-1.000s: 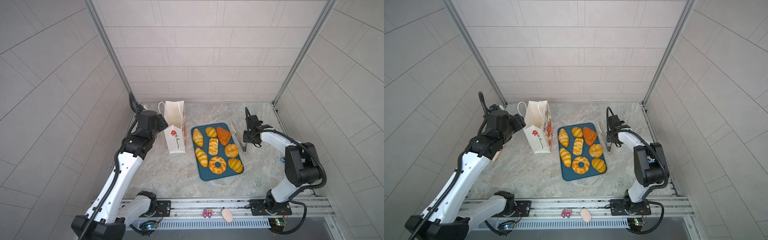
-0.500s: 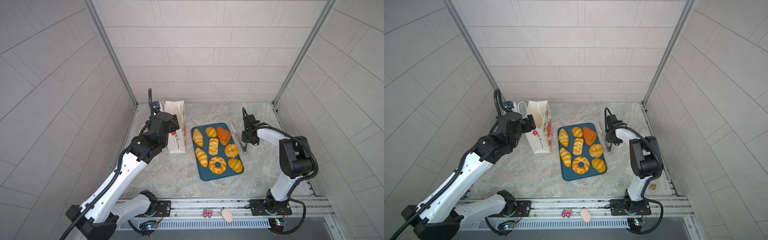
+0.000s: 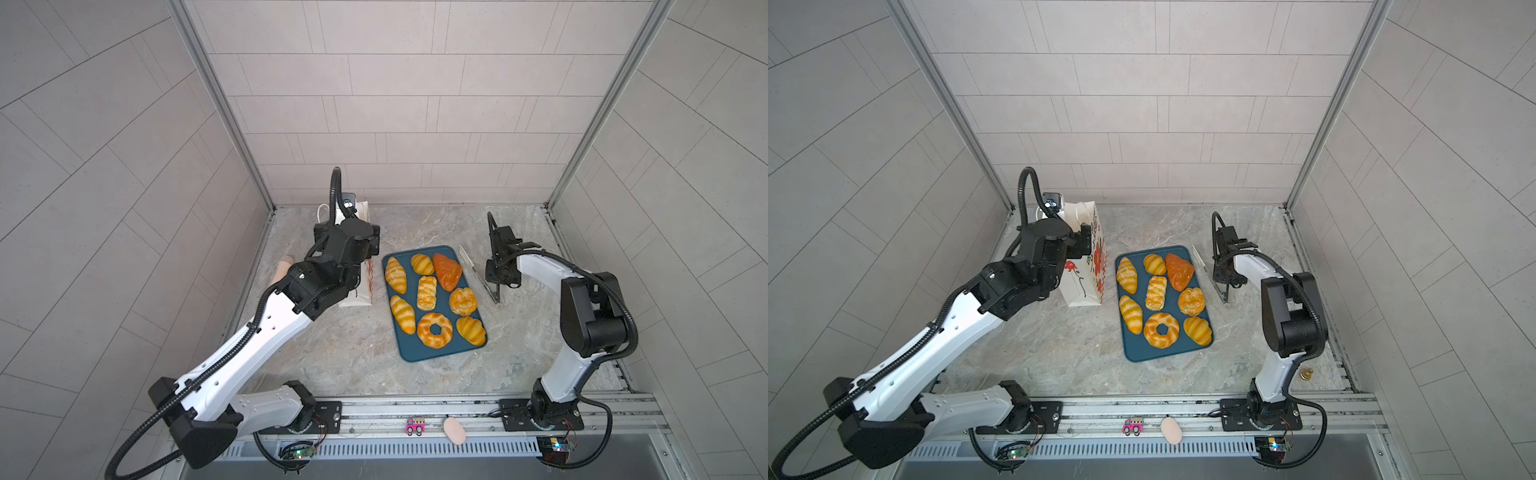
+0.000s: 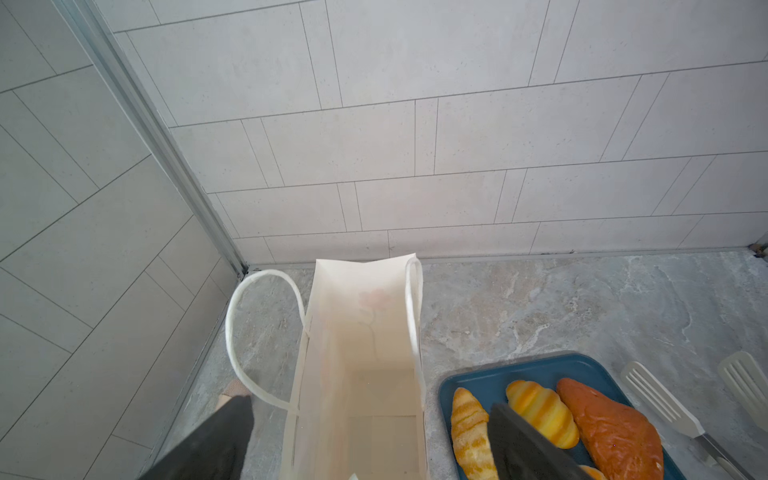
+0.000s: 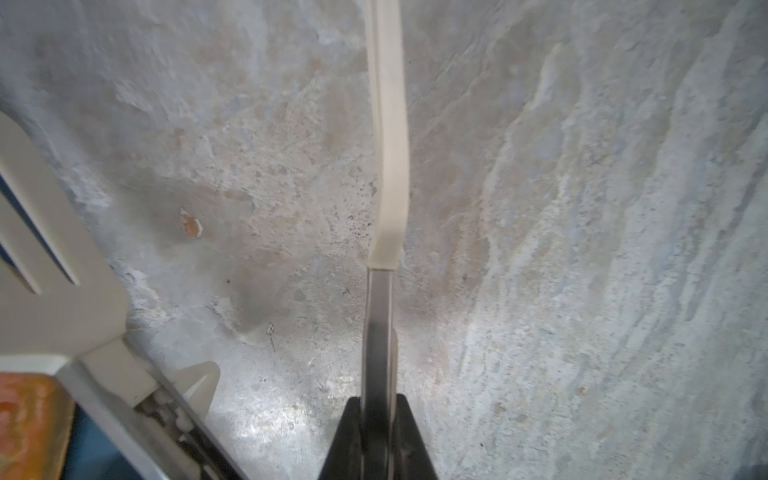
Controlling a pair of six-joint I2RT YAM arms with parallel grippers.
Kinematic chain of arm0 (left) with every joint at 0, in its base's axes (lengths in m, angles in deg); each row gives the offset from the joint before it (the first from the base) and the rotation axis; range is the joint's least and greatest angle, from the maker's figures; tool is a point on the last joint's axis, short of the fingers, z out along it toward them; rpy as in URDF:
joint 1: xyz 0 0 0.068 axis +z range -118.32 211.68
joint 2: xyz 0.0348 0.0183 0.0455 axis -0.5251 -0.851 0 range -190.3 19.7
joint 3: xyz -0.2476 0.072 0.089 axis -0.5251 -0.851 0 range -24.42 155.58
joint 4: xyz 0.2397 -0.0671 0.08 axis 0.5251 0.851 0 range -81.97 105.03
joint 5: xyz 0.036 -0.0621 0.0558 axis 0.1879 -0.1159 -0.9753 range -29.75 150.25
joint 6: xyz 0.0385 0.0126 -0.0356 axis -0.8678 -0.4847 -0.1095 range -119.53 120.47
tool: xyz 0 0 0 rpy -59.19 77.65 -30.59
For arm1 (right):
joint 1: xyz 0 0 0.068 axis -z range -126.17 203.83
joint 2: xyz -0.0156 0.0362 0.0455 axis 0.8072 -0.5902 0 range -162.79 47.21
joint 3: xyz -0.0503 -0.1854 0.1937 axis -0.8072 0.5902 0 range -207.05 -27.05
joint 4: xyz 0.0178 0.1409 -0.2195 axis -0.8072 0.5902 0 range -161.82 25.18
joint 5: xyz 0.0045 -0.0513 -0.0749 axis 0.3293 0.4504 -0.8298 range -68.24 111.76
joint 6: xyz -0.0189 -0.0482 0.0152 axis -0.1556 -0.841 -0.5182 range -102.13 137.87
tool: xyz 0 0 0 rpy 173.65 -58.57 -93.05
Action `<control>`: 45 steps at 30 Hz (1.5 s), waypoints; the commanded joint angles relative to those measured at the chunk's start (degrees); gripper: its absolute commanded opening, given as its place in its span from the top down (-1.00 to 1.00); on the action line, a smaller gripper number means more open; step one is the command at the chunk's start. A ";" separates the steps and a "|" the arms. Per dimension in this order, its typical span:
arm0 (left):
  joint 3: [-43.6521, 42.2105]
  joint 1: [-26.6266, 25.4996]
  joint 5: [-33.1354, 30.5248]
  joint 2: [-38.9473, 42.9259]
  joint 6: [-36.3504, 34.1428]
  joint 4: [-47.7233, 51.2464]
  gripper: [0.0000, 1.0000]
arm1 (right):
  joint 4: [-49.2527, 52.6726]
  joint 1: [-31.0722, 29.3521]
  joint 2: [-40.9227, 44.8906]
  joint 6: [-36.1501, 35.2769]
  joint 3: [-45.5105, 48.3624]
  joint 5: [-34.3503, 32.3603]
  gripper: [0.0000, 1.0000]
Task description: Place the fake bread into the paper bag
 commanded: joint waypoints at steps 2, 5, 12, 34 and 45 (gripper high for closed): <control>5.65 -2.23 1.65 -3.08 -6.29 -3.65 -0.91 | -0.17 2.67 7.98 -0.47 -0.78 5.14 1.00; 12.14 -2.99 4.76 -8.01 -7.26 -0.04 -0.91 | -1.73 4.48 10.97 -0.56 -0.78 11.56 1.00; 25.79 -3.21 24.58 -18.85 -7.95 4.50 -0.91 | -6.91 8.11 13.04 1.44 -1.09 27.82 1.00; 50.28 9.30 75.97 -48.97 15.58 -9.24 -0.89 | -25.53 13.87 10.56 20.60 -6.15 55.73 0.98; 57.47 9.70 84.95 -59.47 29.58 -20.39 -0.60 | -25.46 13.01 11.20 23.84 -7.79 58.99 0.92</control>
